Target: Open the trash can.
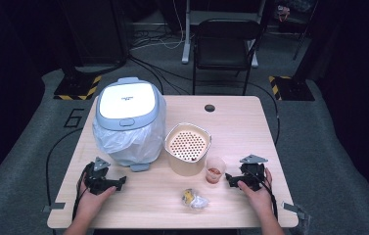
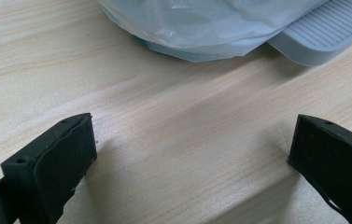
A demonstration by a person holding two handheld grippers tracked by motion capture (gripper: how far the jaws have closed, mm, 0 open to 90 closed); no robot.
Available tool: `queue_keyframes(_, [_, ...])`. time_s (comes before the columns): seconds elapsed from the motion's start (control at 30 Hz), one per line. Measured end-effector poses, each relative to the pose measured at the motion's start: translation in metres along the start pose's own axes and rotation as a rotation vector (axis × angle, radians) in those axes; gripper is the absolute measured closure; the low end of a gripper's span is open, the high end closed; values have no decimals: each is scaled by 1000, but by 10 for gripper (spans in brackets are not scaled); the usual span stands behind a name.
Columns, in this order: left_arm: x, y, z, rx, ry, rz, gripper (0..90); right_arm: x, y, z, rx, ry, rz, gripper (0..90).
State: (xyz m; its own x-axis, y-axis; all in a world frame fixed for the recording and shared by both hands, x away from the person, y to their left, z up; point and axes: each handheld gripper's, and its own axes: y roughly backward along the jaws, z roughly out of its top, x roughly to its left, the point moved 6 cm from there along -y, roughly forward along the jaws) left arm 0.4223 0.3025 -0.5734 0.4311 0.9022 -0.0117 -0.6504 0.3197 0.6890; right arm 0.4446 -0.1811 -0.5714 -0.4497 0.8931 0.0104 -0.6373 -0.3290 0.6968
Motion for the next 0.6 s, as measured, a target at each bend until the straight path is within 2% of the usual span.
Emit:
queue_keyframes(0.13, [0,0,0,-4,1,2,5,0,0,0,3,7,4,0])
queue_keyframes(0.2, [2,0,1,-6,1,16,5,0,0,0,3,7,4,0])
queue_keyframes(0.43, [3,1,0,6,-7,11,8,0,0,0,2,7,3,0])
queue_keyframes(0.47, [2,0,1,-7,6,14,10,0,0,0,3,7,3,0])
queue_keyframes(0.6, [3,0,0,-4,4,13,13,0,0,0,2,7,3,0])
